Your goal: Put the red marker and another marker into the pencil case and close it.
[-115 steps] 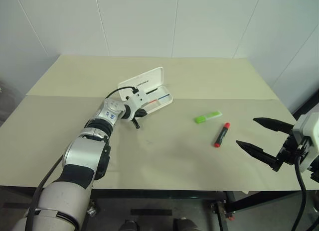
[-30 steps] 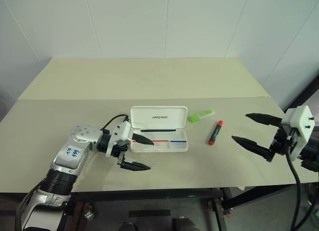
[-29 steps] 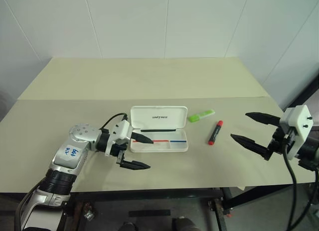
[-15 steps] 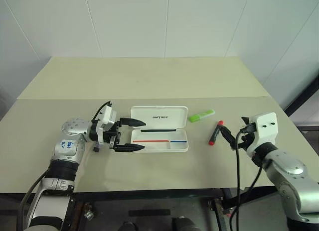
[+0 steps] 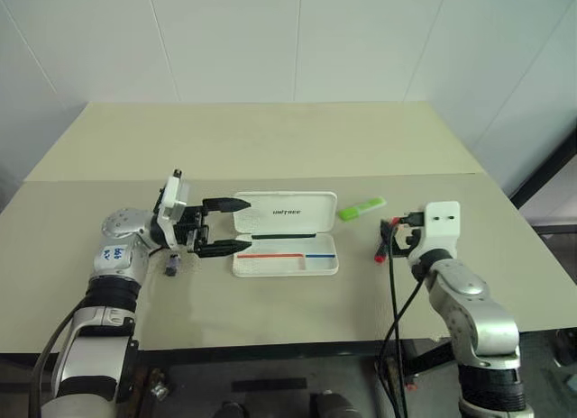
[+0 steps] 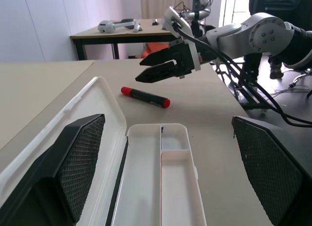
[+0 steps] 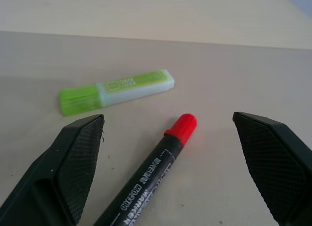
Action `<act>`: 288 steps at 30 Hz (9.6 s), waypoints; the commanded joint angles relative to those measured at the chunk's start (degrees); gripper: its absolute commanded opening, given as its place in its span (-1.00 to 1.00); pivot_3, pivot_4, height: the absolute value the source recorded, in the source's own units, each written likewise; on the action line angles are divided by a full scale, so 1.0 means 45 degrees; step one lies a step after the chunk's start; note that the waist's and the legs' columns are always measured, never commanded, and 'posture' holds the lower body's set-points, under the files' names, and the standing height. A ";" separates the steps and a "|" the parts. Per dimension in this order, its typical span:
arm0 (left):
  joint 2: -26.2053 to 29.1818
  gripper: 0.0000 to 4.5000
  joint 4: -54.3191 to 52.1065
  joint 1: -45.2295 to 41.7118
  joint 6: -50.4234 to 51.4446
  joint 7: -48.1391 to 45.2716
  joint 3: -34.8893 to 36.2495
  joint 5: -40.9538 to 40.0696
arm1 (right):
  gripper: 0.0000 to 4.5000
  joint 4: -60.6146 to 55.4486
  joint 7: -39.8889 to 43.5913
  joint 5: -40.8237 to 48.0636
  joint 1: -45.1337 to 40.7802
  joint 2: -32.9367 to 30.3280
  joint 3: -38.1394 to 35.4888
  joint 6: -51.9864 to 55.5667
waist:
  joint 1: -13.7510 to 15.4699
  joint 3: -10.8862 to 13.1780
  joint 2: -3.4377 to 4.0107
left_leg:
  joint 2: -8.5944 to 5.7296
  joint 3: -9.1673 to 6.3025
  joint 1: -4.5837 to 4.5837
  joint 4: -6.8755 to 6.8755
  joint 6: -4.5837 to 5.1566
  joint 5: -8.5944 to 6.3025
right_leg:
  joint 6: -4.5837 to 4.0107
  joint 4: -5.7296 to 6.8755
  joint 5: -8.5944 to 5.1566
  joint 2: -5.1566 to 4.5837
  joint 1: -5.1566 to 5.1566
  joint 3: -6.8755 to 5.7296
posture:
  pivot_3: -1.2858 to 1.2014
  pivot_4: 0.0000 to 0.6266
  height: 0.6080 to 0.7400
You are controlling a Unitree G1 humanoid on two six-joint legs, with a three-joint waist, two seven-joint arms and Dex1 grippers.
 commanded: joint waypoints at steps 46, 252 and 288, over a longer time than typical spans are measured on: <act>0.0656 1.00 -0.1789 0.0997 0.1020 -0.0962 0.0582 -0.1213 | -0.76 0.0518 0.1141 -0.0420 -0.1198 -0.0572 -0.0063 0.0084 | -0.0064 -0.0028 -0.0047 | -0.0002 0.0002 0.0005 -0.0134 -0.0004 0.0003 | -0.0014 -0.0062 -0.0009 -0.0009 -0.0021 0.0001 | 0.03 -0.52 1.00; 0.0622 1.00 -0.3436 0.1758 0.1147 -0.0313 0.0690 -0.1674 | 0.99 1.9416 -0.9080 0.2836 -1.3440 0.2267 -0.5718 -0.1960 | -0.0808 -0.0023 -0.0050 | 0.0016 -0.0031 -0.0125 -0.0169 -0.0066 0.0028 | -0.0058 0.0032 -0.0047 -0.0021 -0.0205 -0.0039 | 0.03 -0.52 1.00; 0.0538 1.00 -0.3428 0.1598 0.1436 -0.0626 0.0720 -0.1737 | -0.48 1.9126 -0.7979 0.1614 -1.3548 0.0946 -0.4041 -0.1161 | -0.0679 -0.0038 -0.0073 | -0.0002 -0.0042 -0.0136 -0.0155 -0.0070 0.0040 | -0.0052 0.0029 -0.0042 -0.0031 -0.0188 -0.0053 | 0.03 -0.52 1.00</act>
